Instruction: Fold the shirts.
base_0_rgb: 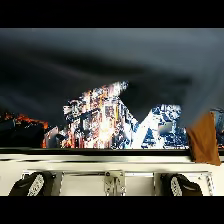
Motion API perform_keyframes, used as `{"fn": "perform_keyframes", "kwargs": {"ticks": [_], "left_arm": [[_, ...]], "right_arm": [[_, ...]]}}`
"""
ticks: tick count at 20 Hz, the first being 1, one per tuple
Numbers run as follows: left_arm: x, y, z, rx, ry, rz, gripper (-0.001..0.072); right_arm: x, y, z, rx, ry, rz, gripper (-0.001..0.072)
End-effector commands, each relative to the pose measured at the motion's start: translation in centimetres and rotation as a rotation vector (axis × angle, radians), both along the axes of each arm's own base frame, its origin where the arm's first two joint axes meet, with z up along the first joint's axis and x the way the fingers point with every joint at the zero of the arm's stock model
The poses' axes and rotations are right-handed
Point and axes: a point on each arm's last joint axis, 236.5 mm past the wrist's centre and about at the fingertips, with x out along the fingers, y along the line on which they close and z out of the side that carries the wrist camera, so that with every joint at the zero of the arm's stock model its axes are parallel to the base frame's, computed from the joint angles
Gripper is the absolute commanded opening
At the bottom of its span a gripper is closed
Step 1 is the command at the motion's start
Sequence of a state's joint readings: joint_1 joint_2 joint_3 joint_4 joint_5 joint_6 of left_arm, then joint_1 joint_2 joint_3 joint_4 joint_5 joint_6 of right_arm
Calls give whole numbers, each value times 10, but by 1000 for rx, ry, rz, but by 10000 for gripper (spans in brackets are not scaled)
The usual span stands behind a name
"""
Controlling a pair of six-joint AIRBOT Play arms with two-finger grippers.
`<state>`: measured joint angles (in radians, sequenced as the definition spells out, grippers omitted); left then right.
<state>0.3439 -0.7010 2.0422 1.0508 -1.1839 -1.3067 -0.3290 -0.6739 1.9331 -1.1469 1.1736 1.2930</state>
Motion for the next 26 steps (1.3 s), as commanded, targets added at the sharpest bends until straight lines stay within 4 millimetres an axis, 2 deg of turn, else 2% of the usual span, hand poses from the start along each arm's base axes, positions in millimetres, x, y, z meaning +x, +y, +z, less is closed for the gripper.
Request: {"fn": "perform_keyframes", "kwargs": {"ticks": [1,3,5,8,11,13,15,16,19,21,23,26], "left_arm": [[-3,21,-55,4,222,104,39],[14,26,-86,-13,331,97,39],[34,33,-126,-40,462,88,39],[70,46,-201,-74,676,70,39],[106,59,-298,-156,937,49,39],[139,70,-354,-224,1047,49,39],[183,73,-390,-316,1082,17,39],[207,70,-401,-366,1077,-10,39],[283,50,-444,-516,1040,-110,39],[321,36,-480,-588,1027,-144,40],[350,26,-506,-597,1005,-168,40],[380,25,-531,-579,993,-147,40]], "right_arm": [[-17,-12,-50,-22,213,-75,67],[-5,-16,-63,-15,276,-71,67],[12,-20,-88,-3,390,-58,67],[45,-32,-166,84,741,-30,67],[93,-48,-256,219,1039,-24,67],[137,-57,-325,293,1166,-8,67],[193,-59,-384,311,1181,5,67],[225,-57,-407,319,1160,5,66],[311,-34,-453,370,1035,30,67],[353,-11,-476,427,956,52,67],[379,7,-497,446,906,55,67],[398,17,-521,433,869,42,67]]}}
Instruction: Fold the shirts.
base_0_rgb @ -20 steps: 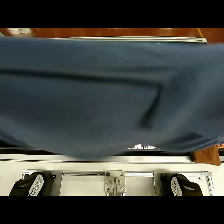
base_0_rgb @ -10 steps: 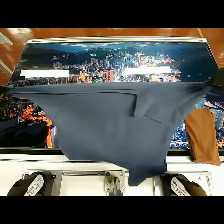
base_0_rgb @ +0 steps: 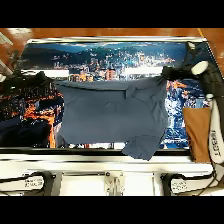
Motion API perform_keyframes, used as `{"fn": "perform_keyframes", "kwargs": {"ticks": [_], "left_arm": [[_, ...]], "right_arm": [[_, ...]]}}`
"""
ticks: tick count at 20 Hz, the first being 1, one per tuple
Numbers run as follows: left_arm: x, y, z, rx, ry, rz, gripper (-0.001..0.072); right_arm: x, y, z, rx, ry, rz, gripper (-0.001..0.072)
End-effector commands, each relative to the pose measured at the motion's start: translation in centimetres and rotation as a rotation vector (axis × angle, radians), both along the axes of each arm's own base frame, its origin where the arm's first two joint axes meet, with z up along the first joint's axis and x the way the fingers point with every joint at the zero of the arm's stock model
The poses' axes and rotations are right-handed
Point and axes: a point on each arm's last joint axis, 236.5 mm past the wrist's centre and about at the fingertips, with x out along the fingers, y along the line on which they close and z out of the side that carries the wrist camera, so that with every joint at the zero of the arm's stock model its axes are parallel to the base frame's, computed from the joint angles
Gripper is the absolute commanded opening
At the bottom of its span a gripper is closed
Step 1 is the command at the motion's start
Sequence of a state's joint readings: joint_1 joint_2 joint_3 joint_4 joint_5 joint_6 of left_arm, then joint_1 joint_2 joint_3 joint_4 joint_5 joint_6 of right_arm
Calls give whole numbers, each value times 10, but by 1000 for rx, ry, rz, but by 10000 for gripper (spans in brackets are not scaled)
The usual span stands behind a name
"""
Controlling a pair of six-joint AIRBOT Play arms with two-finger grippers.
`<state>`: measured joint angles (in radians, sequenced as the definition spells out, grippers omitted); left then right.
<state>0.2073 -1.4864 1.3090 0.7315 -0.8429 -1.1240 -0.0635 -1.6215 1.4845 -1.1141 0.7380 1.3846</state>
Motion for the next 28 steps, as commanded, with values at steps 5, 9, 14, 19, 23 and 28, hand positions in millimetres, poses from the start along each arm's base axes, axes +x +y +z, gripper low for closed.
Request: {"fn": "perform_keyframes", "kwargs": {"ticks": [5,9,14,19,23,28], "left_arm": [[64,13,-60,3,-29,101,40],[41,3,-96,1,94,3,40],[-22,8,-127,37,334,-154,40],[-50,9,-143,5,507,-123,40],[-69,-1,-147,-31,589,-163,40],[-80,-6,-146,-52,635,-181,40]], "right_arm": [[32,8,-57,-24,-29,-37,67],[10,-11,-73,-142,71,24,67],[-62,-39,-97,-39,410,-28,67],[-114,-26,-127,8,635,5,67],[-111,-27,-128,13,629,-17,67],[-107,-32,-129,15,625,-72,67]]}}
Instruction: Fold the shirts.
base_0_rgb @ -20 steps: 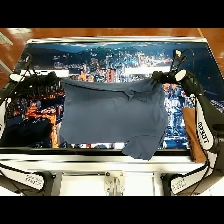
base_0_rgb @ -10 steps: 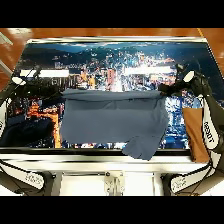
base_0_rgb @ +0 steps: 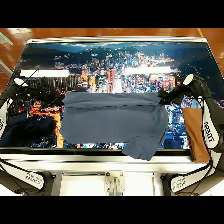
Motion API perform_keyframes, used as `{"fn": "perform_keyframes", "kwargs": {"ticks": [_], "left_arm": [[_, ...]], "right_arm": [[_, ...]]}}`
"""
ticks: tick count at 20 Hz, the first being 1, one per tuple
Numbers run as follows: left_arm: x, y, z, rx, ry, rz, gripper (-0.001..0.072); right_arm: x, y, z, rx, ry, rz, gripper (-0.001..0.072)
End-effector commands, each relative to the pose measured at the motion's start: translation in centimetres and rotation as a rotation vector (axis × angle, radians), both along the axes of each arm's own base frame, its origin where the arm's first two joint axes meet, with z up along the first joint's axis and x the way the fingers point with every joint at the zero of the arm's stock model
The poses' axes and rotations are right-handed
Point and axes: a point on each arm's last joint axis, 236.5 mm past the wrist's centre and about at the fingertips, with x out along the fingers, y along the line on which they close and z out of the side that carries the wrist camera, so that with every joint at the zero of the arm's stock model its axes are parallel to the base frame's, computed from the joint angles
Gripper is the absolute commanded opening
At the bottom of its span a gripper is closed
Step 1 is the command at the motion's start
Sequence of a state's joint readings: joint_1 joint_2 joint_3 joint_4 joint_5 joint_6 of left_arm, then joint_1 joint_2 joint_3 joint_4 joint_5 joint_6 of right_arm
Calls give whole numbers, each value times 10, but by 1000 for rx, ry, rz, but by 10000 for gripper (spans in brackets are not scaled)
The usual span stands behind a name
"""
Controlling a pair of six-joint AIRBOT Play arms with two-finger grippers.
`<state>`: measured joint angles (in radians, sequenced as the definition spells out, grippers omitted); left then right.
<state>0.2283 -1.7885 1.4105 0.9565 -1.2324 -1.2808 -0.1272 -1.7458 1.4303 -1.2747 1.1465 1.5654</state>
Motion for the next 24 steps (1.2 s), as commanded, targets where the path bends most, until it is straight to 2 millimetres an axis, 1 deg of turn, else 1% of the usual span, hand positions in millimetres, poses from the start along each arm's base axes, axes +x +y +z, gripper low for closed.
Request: {"fn": "perform_keyframes", "kwargs": {"ticks": [1,3,4,5,6,7,8,9,10,11,12,13,14,15,16,18,20,21,22,24], "left_arm": [[-12,-4,0,-20,66,9,39],[-15,-5,-3,-33,104,33,40],[-17,-7,-4,-39,117,31,45],[-19,-9,-4,-47,124,27,152],[-21,-11,-1,-60,132,22,420],[-25,-11,2,-67,147,7,615],[-30,-9,6,-68,165,-11,631],[-35,-3,13,-65,180,-26,630],[-44,7,21,-56,201,-39,628],[-56,20,29,-40,226,-46,622],[-70,35,35,-15,256,-48,618],[-88,49,40,2,285,-48,567],[-103,56,43,-4,290,-38,540],[-122,58,42,-24,290,-24,513],[-143,57,35,-40,298,-6,514],[-187,48,10,-76,332,59,518],[-221,23,-9,-161,348,56,520],[-231,10,-15,-208,357,52,519],[-234,0,-18,-245,350,60,518],[-227,-10,-25,-278,321,119,518]], "right_arm": [[-2,-5,-2,-14,18,-43,67],[-1,-5,-2,-14,17,-49,69],[-1,-3,-1,-3,16,-52,133],[0,1,0,12,13,-55,355],[2,6,3,32,2,-40,568],[3,9,7,46,-5,-13,596],[1,8,14,43,-2,21,595],[-5,5,25,34,0,65,595],[-13,-4,39,13,6,100,595],[-26,-21,50,-29,30,111,596],[-44,-45,60,-85,73,110,596],[-65,-66,67,-121,125,93,595],[-87,-83,72,-123,167,56,595],[-107,-90,74,-90,189,11,595],[-125,-91,72,-38,191,-43,595],[-146,-86,64,49,143,-136,595],[-158,-80,56,92,99,-206,595],[-161,-77,53,105,86,-224,595],[-163,-75,51,112,84,-230,596],[-160,-69,52,141,76,-237,596]]}}
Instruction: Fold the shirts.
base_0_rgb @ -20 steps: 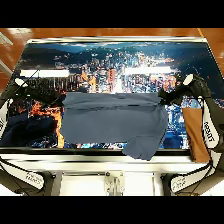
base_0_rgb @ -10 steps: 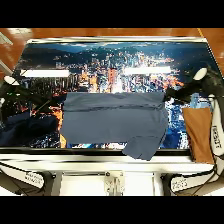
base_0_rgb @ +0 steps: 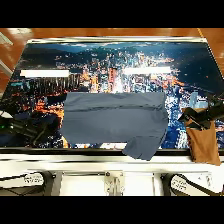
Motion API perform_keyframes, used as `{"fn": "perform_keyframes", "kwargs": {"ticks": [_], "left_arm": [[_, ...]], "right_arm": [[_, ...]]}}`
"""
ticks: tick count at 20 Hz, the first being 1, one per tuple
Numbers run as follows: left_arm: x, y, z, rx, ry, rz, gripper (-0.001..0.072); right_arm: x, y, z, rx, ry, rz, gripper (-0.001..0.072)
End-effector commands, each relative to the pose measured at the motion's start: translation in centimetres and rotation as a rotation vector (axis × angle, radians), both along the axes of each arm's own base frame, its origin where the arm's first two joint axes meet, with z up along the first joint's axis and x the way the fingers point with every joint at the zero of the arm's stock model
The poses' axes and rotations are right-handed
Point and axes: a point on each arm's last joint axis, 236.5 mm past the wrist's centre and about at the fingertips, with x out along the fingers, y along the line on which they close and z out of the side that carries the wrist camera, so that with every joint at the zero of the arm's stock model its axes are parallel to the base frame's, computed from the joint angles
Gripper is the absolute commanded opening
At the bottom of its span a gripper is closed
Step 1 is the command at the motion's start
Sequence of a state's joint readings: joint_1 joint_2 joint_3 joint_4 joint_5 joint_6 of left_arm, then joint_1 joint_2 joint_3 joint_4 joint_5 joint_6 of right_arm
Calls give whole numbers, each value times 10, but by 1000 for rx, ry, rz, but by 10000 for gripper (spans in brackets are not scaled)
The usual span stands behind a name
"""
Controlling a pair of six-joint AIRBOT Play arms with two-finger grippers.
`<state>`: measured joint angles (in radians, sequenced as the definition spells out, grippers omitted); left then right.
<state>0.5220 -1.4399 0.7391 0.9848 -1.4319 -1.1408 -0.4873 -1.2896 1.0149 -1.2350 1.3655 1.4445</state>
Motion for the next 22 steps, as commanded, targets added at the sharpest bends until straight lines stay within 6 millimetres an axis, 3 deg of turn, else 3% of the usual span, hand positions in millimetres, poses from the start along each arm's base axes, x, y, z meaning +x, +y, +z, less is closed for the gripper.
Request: {"fn": "perform_keyframes", "kwargs": {"ticks": [1,7,10,12,14,16,22], "left_arm": [[-7,-22,-15,-54,-34,79,517],[13,-45,-20,-32,-104,46,505],[15,-64,-24,-38,-110,7,414],[9,-73,-25,-53,-115,-48,199],[7,-75,-22,-69,-123,-71,41],[6,-72,-19,-81,-120,-64,40],[0,-68,-10,-130,-108,-56,41]], "right_arm": [[-1,10,-1,55,-44,-56,596],[-1,10,-1,57,-44,-56,595],[-5,7,-3,40,-30,-50,596],[-11,10,-8,51,-10,-48,596],[-32,23,-21,92,53,-14,596],[-58,41,-37,152,115,26,599],[-76,73,-67,222,128,17,599]]}}
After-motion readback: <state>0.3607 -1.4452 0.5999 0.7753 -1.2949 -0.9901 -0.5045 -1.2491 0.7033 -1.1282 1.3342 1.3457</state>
